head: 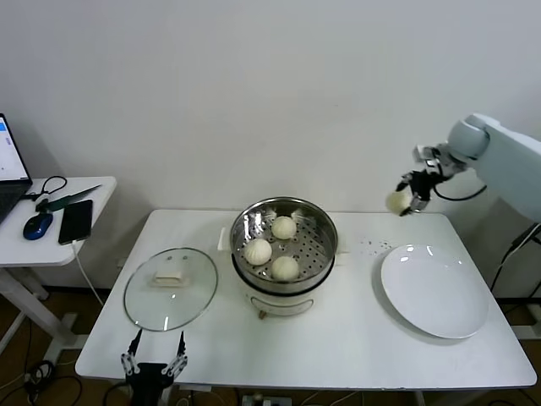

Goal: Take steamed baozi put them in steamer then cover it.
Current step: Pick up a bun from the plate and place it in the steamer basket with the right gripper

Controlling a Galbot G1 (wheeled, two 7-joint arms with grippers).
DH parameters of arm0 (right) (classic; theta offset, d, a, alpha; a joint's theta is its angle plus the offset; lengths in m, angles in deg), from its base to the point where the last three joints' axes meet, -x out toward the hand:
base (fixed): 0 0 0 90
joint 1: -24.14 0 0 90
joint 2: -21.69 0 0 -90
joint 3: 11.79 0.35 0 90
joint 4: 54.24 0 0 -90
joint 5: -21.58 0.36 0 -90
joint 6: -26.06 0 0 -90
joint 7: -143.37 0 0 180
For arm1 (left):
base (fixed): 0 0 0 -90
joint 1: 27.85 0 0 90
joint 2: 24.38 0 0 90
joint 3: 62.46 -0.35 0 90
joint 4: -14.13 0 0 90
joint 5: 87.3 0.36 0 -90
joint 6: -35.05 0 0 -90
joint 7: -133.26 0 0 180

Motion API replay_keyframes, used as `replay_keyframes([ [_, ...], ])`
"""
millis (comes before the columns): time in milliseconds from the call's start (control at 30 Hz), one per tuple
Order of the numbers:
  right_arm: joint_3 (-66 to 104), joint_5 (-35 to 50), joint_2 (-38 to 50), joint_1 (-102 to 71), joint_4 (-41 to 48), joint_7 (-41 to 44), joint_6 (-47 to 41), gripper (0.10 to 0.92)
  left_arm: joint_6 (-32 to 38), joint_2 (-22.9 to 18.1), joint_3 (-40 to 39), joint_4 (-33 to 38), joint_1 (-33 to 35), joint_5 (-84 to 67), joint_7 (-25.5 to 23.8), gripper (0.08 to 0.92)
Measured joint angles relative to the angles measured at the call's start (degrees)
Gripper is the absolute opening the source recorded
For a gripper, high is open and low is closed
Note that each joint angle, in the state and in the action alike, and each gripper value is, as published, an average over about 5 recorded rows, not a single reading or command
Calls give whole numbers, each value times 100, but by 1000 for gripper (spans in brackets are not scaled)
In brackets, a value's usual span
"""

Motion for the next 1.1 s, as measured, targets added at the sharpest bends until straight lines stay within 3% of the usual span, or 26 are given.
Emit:
replay_keyframes([
  [500, -1898, 2118, -1117, 1164, -1257, -533, -859, 716, 4, -45, -88, 0, -128, -51, -90, 823],
  [1100, -2653, 2608, -2100, 837, -1289, -866, -1157, 712, 27, -10, -7, -39, -139, -177, -96, 823],
])
